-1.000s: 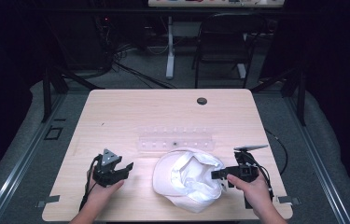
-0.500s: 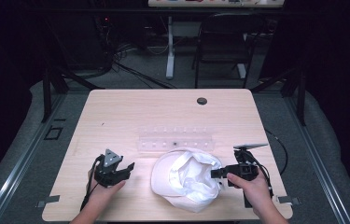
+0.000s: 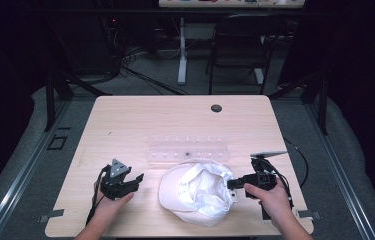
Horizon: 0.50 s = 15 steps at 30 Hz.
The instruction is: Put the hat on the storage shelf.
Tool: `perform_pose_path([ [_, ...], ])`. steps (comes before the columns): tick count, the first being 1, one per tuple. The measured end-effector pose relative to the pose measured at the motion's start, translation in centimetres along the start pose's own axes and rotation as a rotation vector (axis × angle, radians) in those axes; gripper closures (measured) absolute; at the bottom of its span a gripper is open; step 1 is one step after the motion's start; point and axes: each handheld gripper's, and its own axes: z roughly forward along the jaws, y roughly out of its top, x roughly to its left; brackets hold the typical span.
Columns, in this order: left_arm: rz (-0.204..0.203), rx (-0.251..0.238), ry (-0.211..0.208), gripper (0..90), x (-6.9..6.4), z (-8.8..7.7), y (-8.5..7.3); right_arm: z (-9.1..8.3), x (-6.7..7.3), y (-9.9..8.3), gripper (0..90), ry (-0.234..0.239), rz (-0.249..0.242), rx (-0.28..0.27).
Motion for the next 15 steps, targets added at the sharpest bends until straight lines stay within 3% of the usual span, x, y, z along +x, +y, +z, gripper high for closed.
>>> perform_pose_path([
  [1, 0.0, 0.0, 0.0, 44.6, 0.0, 0.0, 0.0, 0.0, 0.0, 0.0, 75.7, 0.0, 0.0, 0.0],
  [4, 0.006, 0.005, -0.005, 44.7, 0.0, 0.2, 0.0, -0.5, 0.3, 0.3, 77.2, -0.026, -0.064, 0.006],
  [12, 0.011, 0.01, -0.011, 45.0, 0.0, 0.4, 0.0, -1.2, 1.4, 1.0, 78.5, -0.064, -0.107, -0.001],
  [15, 0.007, 0.008, -0.011, 45.0, 0.1, 0.3, 0.0, -1.3, 1.9, 1.5, 78.7, -0.102, -0.119, 0.004],
])
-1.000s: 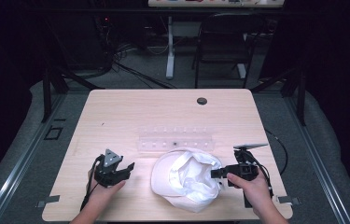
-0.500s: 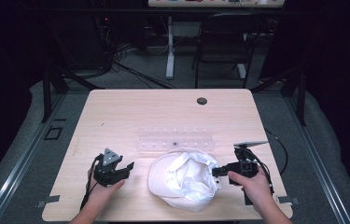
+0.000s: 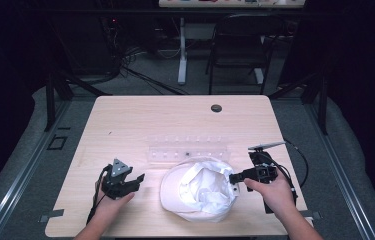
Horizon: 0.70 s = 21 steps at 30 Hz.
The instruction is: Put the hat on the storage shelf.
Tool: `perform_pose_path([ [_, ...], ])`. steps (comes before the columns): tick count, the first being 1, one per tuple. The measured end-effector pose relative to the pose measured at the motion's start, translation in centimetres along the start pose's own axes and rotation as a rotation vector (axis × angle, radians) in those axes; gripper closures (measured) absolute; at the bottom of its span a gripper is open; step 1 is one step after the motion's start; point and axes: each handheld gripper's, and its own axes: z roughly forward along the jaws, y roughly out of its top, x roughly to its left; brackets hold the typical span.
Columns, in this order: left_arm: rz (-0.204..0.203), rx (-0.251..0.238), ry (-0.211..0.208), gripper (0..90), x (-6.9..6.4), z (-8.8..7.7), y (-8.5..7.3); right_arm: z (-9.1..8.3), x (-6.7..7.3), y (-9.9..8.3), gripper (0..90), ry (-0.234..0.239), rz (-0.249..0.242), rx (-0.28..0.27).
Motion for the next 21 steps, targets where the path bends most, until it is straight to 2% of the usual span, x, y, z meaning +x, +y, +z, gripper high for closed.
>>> perform_pose_path([
  [2, -0.004, -0.002, 0.0, 45.0, 0.0, 0.0, 0.0, -0.1, 0.3, 0.2, 79.5, -0.003, -0.002, 0.005],
  [3, -0.004, -0.001, 0.0, 45.0, 0.0, 0.0, 0.0, -0.1, 0.5, 0.2, 80.1, -0.009, 0.008, -0.011],
  [11, -0.005, -0.001, 0.001, 45.2, 0.0, 0.1, 0.0, -0.6, 1.3, 0.8, 82.9, -0.034, -0.002, 0.004],
  [12, -0.005, -0.001, 0.001, 45.2, 0.0, 0.1, 0.0, -0.6, 1.5, 0.8, 83.0, -0.035, 0.01, -0.007],
  [15, -0.006, 0.005, -0.004, 45.4, 0.0, 0.2, -0.1, -0.9, 1.7, 0.9, 83.1, -0.036, -0.002, 0.001],
  [20, 0.002, 0.005, -0.014, 45.6, -0.1, 0.2, 0.0, -1.6, 2.6, 1.1, 83.3, -0.086, -0.032, 0.004],
  [21, 0.002, 0.005, -0.014, 45.6, -0.1, 0.2, 0.0, -1.7, 2.7, 1.1, 83.3, -0.088, -0.026, -0.009],
])
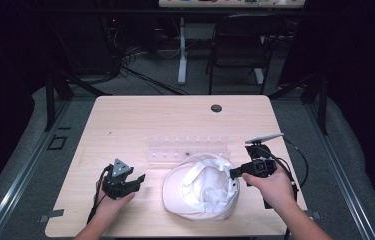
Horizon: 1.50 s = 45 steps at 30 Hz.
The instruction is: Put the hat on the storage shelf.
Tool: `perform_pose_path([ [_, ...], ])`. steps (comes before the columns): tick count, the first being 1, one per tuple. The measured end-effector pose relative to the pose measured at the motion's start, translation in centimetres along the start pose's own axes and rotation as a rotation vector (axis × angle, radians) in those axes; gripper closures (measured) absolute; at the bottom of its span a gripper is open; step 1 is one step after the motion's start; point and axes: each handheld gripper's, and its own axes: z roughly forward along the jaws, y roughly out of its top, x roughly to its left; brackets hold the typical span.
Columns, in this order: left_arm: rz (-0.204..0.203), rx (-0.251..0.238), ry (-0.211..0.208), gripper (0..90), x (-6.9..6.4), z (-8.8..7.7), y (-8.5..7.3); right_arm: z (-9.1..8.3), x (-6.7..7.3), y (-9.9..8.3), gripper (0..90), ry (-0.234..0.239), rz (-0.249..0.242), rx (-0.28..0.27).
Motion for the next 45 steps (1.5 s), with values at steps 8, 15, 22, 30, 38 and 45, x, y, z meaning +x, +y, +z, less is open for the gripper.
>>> perform_pose_path([
  [8, 0.013, -0.005, -0.005, 45.9, -0.1, 0.0, 0.0, -1.1, 1.0, 0.5, 83.4, -0.034, -0.018, 0.017],
  [15, 0.022, -0.004, -0.003, 46.3, -0.3, 0.0, 0.1, -2.0, 1.9, 1.1, 83.5, -0.065, -0.034, 0.044],
  [22, 0.023, -0.004, -0.005, 47.1, -0.3, 0.0, 0.0, -3.0, 2.4, 1.5, 83.5, -0.065, -0.027, 0.06],
  [30, 0.013, 0.006, -0.01, 47.1, -0.2, 0.2, 0.0, -4.0, 2.3, 1.8, 83.5, -0.018, -0.012, 0.027],
  [38, 0.012, 0.013, -0.02, 48.7, -0.3, 0.3, -0.1, -3.8, 1.6, 1.8, 83.6, 0.053, 0.042, 0.033],
  [45, 0.014, 0.021, -0.023, 48.5, -0.4, 0.5, -0.1, -4.2, 1.1, 2.2, 83.6, 0.147, 0.084, 0.036],
])
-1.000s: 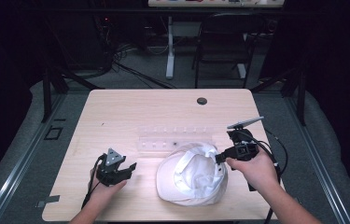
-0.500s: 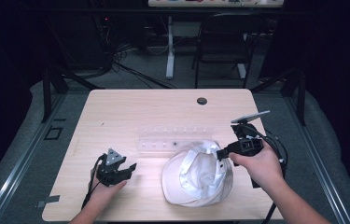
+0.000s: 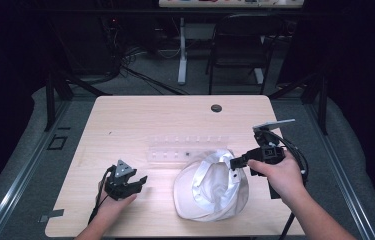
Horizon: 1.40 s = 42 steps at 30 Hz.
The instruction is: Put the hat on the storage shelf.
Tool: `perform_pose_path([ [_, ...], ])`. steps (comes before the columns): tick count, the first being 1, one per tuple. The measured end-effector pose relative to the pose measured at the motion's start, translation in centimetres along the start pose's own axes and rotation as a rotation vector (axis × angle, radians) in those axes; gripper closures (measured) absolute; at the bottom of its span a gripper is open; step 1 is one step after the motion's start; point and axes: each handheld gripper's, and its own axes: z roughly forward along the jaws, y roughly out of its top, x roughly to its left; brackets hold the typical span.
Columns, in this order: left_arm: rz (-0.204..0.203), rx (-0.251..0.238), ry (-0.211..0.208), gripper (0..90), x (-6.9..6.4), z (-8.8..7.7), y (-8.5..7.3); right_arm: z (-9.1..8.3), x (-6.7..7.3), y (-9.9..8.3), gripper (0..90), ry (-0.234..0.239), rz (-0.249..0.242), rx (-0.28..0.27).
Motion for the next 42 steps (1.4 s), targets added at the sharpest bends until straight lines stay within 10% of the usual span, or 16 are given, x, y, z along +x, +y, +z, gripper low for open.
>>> perform_pose_path([
  [10, 0.001, -0.002, -0.014, 48.4, 0.0, 0.1, 0.0, -1.3, 1.8, 0.8, 83.6, 0.168, -0.003, -0.055],
  [27, 0.013, -0.043, -0.05, 45.6, -0.9, -0.3, 0.2, -3.5, 2.2, 1.9, 83.6, 0.175, -0.016, -0.15],
  [36, -0.013, -0.077, -0.148, 48.5, -2.7, -0.6, 0.9, -4.9, 1.8, 3.2, 83.6, 0.204, -0.006, -0.204],
  [42, -0.011, -0.122, -0.121, 47.4, -3.5, -1.2, 1.8, -5.0, 2.2, 4.0, 83.6, 0.195, -0.008, -0.225],
])
